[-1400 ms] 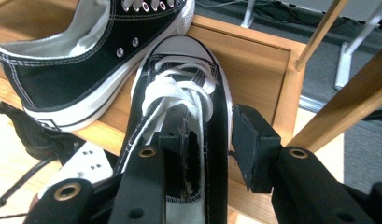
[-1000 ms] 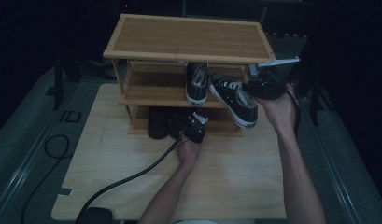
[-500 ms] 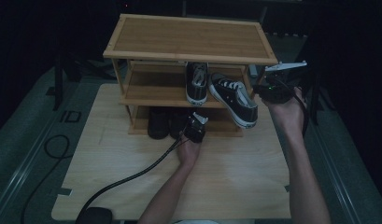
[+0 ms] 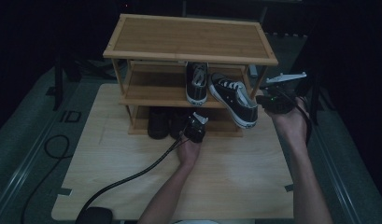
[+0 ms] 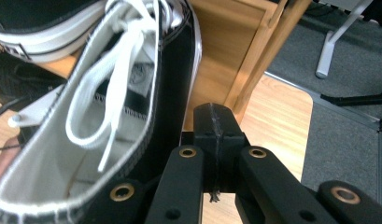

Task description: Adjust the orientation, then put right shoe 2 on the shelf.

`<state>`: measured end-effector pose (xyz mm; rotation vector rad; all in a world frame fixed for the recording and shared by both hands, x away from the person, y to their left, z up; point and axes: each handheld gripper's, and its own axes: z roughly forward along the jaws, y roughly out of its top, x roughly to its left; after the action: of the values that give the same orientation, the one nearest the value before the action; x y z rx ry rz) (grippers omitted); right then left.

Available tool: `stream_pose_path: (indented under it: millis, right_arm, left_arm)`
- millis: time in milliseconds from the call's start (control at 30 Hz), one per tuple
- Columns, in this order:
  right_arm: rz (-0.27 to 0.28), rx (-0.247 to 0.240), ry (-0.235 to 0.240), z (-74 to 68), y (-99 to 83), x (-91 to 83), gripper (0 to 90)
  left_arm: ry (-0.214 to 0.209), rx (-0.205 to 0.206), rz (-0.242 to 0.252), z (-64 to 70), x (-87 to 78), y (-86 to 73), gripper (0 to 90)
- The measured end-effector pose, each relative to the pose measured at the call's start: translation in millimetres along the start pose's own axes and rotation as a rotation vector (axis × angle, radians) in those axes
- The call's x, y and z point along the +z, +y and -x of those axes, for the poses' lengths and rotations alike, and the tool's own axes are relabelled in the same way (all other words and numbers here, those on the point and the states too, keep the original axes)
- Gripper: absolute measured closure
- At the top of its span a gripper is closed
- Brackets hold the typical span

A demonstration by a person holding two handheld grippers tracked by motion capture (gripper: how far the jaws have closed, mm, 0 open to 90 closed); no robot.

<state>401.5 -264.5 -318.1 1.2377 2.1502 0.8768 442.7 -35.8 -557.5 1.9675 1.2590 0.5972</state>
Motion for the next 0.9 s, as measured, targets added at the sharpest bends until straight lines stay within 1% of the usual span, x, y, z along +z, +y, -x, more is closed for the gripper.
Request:
stream_pose_path:
  millis: [133,333,467,667,900]
  right_arm:
    - [-0.014,0.002,0.001,1.0,-7.9,0.4,90.0]
    - [-0.044,-0.017,0.006,0.7,-18.6,2.3,90.0]
    - [-0.047,-0.013,0.004,1.9,-22.7,2.6,90.0]
    - [-0.051,-0.023,0.019,0.6,-29.5,-1.5,90.0]
    - [-0.052,-0.036,0.024,-3.2,-38.9,-7.8,90.0]
  left_arm:
    - [-0.003,-0.001,0.0,-0.1,0.0,0.0,90.0]
    - [-0.002,-0.001,0.0,-0.1,0.0,0.0,90.0]
    - [-0.003,-0.001,0.0,-0.1,0.0,0.0,90.0]
    - [-0.004,-0.003,0.001,-0.2,-0.1,-0.1,90.0]
    - [-0.003,-0.002,0.001,-0.2,-0.2,-0.1,90.0]
